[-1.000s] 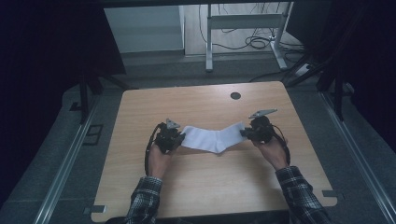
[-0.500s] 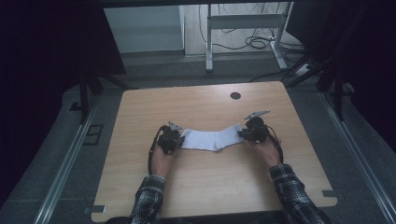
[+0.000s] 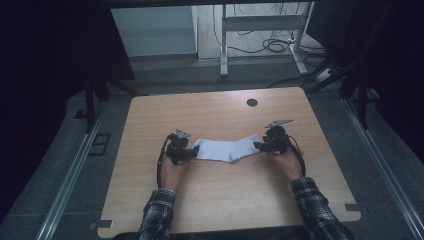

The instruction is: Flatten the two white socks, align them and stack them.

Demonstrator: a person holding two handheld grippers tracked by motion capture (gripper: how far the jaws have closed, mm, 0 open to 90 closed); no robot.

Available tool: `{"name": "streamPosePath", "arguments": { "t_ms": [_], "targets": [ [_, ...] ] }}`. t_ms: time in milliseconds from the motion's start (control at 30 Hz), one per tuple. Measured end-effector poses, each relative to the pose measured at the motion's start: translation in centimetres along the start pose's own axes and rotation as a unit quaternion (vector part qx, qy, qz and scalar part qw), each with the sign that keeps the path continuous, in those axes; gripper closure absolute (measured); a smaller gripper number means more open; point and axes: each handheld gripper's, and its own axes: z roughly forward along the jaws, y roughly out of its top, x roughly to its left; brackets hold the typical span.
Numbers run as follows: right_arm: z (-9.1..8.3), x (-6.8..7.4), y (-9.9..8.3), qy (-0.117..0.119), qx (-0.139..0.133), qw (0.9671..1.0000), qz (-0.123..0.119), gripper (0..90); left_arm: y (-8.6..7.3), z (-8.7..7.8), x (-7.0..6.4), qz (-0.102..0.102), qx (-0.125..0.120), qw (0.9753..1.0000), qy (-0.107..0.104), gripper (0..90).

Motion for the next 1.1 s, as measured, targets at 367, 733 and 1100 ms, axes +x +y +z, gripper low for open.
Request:
{"name": "streamPosePath", "arguments": {
  "t_ms": [367, 733, 1100],
  "targets": [
    [-1.0, 0.6, -0.2, 0.011, 0.001, 0.9999, -0.012, 32.1, 0.0, -1.1, -0.6, 0.002, -0.007, 0.9994, -0.032, 26.4],
    [-3.2, 1.5, -0.3, 0.021, -0.009, 0.9991, -0.035, 23.4, -0.3, -3.2, -1.3, 0.021, -0.007, 0.9983, -0.055, 18.5],
    [-5.8, 2.5, -1.1, 0.021, -0.009, 0.9974, -0.068, 17.6, -1.4, -6.0, -1.6, 0.040, -0.009, 0.9976, -0.055, 14.9]
  ]
}}
